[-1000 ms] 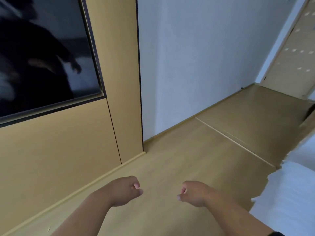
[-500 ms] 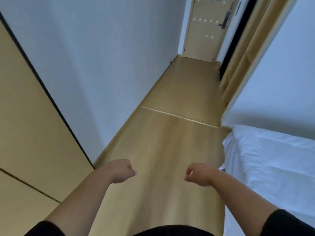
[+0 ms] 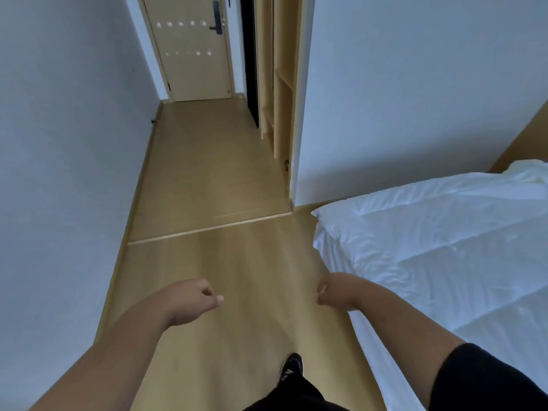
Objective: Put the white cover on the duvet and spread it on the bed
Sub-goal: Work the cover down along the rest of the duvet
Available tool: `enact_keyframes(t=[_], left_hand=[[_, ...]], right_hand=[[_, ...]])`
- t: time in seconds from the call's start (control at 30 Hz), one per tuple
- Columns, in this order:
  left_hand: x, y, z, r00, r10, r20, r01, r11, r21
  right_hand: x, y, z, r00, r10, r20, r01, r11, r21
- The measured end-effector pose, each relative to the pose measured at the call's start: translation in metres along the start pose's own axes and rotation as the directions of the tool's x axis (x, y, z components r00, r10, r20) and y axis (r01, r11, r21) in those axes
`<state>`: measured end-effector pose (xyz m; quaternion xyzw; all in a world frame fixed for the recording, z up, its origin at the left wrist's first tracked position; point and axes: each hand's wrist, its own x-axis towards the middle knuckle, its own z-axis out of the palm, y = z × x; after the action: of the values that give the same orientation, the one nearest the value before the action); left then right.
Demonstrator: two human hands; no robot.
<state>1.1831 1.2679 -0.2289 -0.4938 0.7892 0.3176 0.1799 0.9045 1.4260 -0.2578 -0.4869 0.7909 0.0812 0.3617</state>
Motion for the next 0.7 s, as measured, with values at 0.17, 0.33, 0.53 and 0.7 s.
enact_keyframes(t=[0.17, 0.33, 0.53, 0.7], left_hand=[[0.097, 0.038, -0.081, 0.998, -0.002, -0.062, 0.001, 1.0, -0.014], [0.179, 0.061, -0.129, 0.999, 0.012, -0.037, -0.015, 0.997, -0.075], [0.298, 0.086, -0.184, 0.995, 0.07, 0.071, -0.066, 0.996, -0.058], [0.428, 0.127, -0.257, 0.975, 0.196, 0.105, -0.198, 0.98, 0.007]], right_hand=[[0.093, 0.006, -0.093, 1.0, -0.006, 0.017, 0.005, 0.999, 0.04], [0.159, 0.006, -0.186, 0.998, 0.04, -0.053, -0.035, 0.996, 0.082], [0.243, 0.009, -0.255, 0.994, 0.097, -0.056, -0.089, 0.988, 0.13], [0.31, 0.02, -0.318, 0.975, 0.205, -0.086, -0.181, 0.957, 0.226]])
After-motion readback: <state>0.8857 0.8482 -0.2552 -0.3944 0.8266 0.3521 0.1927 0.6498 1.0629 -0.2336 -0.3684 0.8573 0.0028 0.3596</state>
